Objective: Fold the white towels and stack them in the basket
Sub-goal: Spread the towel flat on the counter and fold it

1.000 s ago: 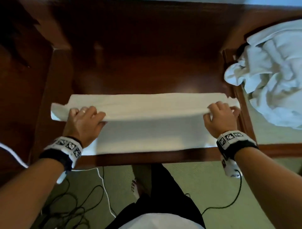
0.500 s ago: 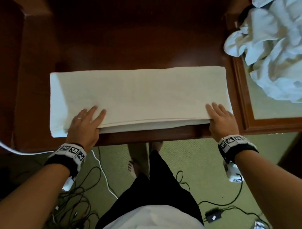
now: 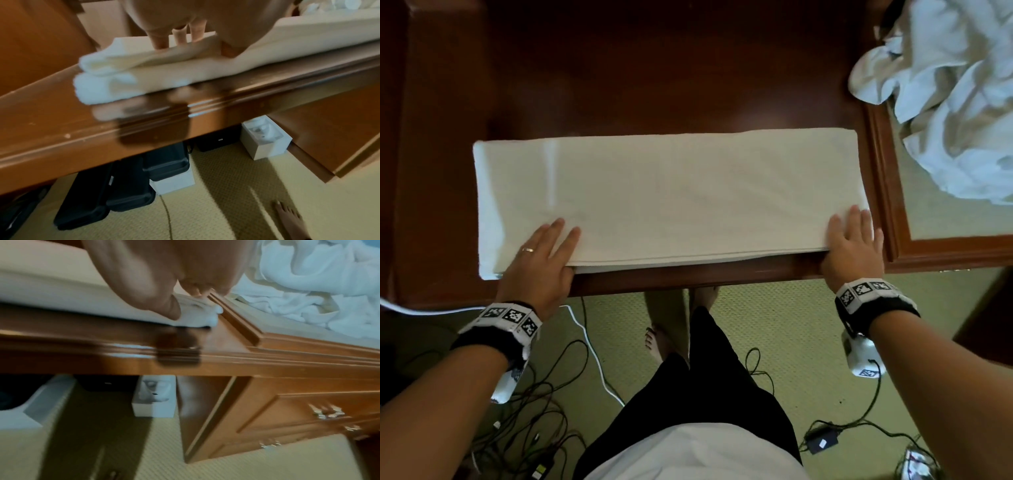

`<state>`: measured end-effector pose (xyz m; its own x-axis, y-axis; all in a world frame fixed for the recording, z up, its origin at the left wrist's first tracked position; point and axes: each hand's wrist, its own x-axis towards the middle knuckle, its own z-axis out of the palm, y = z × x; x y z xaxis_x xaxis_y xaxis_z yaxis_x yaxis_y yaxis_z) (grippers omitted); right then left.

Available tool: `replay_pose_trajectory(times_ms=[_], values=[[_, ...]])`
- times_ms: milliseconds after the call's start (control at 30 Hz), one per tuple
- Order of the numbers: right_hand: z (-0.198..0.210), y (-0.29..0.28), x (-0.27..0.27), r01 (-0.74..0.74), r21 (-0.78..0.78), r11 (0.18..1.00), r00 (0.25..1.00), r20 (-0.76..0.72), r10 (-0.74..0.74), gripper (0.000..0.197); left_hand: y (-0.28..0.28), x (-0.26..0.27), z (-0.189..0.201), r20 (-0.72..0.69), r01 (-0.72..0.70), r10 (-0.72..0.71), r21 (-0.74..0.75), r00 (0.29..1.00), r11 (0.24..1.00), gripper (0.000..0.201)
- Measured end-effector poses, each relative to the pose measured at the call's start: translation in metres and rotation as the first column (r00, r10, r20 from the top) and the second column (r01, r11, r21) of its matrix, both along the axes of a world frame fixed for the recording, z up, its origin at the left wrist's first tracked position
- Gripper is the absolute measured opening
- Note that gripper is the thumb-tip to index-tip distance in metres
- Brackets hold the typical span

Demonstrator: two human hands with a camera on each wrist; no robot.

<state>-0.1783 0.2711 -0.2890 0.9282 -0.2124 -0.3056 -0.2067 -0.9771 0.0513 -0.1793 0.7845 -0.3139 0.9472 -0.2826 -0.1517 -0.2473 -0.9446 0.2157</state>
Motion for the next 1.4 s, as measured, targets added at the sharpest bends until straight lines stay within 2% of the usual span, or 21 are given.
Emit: replay_pose_trajectory(times_ms=[67, 133, 167, 267, 367, 467, 533, 633, 700, 767, 833, 933, 1000, 1100, 1200, 1267, 1333, 1400], values=[[-0.002, 0.030, 0.005, -0.182, 0.057, 0.982, 0.980, 0.092, 0.176, 0.075, 0.014, 0.003, 0.006, 0.004, -0.049, 0.049, 0.040, 0.999, 0.998, 0.062], [-0.010, 0.054, 0.003, -0.390, 0.141, 0.910, 0.918, 0.135, 0.372, 0.071, 0.030, 0.004, 0.011, -0.007, -0.064, 0.065, 0.092, 0.998, 0.994, 0.069], [-0.014, 0.059, 0.001, -0.433, 0.175, 0.884, 0.899, 0.154, 0.410, 0.068, 0.038, 0.003, 0.013, -0.023, -0.066, 0.069, 0.105, 0.997, 0.992, 0.070], [-0.018, 0.054, -0.009, -0.371, 0.251, 0.894, 0.926, 0.174, 0.335, 0.057, 0.048, -0.010, 0.019, -0.082, -0.058, 0.064, 0.074, 0.995, 0.996, 0.073], [-0.009, 0.059, -0.010, -0.375, 0.239, 0.896, 0.912, 0.267, 0.310, 0.040, 0.035, -0.013, 0.027, -0.034, -0.119, 0.121, 0.036, 0.992, 0.992, 0.048], [0.000, 0.095, 0.014, -0.355, 0.285, 0.890, 0.897, 0.371, 0.239, 0.035, 0.001, 0.011, 0.032, 0.015, -0.163, 0.164, -0.034, 0.986, 0.986, 0.059], [0.001, 0.128, 0.031, -0.354, 0.275, 0.894, 0.913, 0.308, 0.267, 0.039, -0.030, 0.029, 0.028, -0.034, -0.119, 0.118, -0.032, 0.992, 0.992, 0.065], [-0.009, 0.160, 0.041, -0.301, 0.228, 0.926, 0.950, -0.011, 0.312, 0.060, -0.056, 0.040, 0.009, -0.157, -0.024, 0.042, 0.118, 0.987, 0.993, 0.072], [-0.016, 0.162, 0.039, -0.291, 0.216, 0.932, 0.943, -0.099, 0.318, 0.070, -0.037, 0.035, -0.001, -0.190, -0.069, 0.113, 0.225, 0.975, 0.972, 0.075], [-0.017, 0.157, 0.034, -0.315, 0.207, 0.926, 0.931, -0.122, 0.344, 0.078, -0.003, 0.026, -0.004, -0.210, -0.170, 0.234, 0.286, 0.949, 0.943, 0.079], [-0.016, 0.153, 0.031, -0.354, 0.190, 0.916, 0.911, -0.150, 0.384, 0.084, 0.019, 0.020, 0.001, -0.257, -0.214, 0.299, 0.312, 0.919, 0.926, 0.084], [-0.010, 0.164, 0.041, -0.344, 0.192, 0.919, 0.931, -0.061, 0.361, 0.084, 0.004, 0.029, 0.010, -0.235, -0.304, 0.366, 0.261, 0.900, 0.916, 0.089], [-0.009, 0.177, 0.054, -0.348, 0.197, 0.916, 0.937, 0.040, 0.347, 0.078, -0.030, 0.039, 0.012, -0.192, -0.313, 0.341, 0.159, 0.920, 0.936, 0.087], [-0.017, 0.189, 0.071, -0.395, 0.189, 0.899, 0.918, 0.035, 0.396, 0.075, -0.087, 0.048, 0.002, -0.206, -0.160, 0.189, 0.152, 0.960, 0.975, 0.086], [-0.028, 0.160, 0.074, -0.443, 0.176, 0.879, 0.894, 0.014, 0.448, 0.074, -0.109, 0.049, -0.012, -0.213, -0.184, 0.221, 0.179, 0.952, 0.966, 0.082], [-0.031, 0.111, 0.073, -0.398, 0.157, 0.904, 0.916, 0.021, 0.400, 0.074, -0.107, 0.048, -0.016, -0.185, -0.200, 0.234, 0.185, 0.955, 0.962, 0.082], [-0.030, 0.050, 0.068, -0.222, 0.139, 0.965, 0.974, -0.004, 0.225, 0.073, -0.107, 0.047, -0.016, -0.177, -0.200, 0.234, 0.188, 0.956, 0.962, 0.083], [-0.024, -0.004, 0.063, -0.021, 0.105, 0.994, 0.999, -0.028, 0.024, 0.076, -0.111, 0.049, -0.016, -0.177, -0.207, 0.241, 0.193, 0.954, 0.959, 0.084]])
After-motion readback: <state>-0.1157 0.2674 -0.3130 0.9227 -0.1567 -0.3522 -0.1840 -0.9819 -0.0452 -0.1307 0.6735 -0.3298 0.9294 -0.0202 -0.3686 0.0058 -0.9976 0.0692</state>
